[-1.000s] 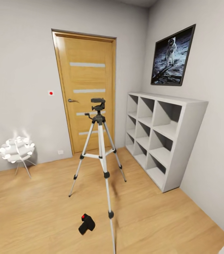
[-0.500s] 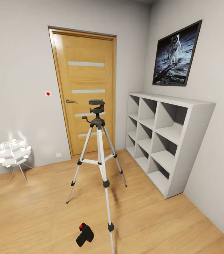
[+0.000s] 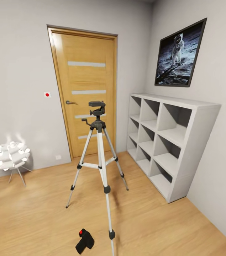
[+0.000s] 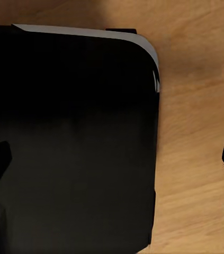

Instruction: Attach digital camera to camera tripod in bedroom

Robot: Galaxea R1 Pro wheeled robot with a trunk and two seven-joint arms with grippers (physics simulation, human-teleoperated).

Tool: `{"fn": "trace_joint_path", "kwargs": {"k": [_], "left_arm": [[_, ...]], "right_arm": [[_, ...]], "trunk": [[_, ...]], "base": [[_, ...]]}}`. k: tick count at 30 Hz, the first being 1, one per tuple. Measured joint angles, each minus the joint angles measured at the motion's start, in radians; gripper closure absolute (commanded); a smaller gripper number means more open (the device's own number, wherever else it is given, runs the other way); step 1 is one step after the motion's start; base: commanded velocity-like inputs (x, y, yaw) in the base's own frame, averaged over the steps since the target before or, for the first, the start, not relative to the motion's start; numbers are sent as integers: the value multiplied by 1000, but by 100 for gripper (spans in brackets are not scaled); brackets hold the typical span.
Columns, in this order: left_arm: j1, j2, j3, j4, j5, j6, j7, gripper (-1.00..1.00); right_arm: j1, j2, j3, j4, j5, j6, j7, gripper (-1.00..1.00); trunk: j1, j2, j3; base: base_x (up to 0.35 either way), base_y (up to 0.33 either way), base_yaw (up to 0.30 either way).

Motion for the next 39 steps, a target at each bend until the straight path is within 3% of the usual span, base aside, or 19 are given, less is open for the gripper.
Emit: {"fn": "trace_joint_path", "kwargs": {"k": [28, 39], "left_arm": [[0, 1, 0, 0, 0, 0, 0, -100], [0, 1, 1, 0, 2, -3, 0, -100]], "right_arm": [[0, -1, 4, 0, 2, 0, 3, -100], [0, 8, 3, 1, 3, 0, 4, -100]], "trunk": [[0, 0, 0], [0, 0, 0]], "base": [[314, 0, 0], [0, 0, 0]]}}
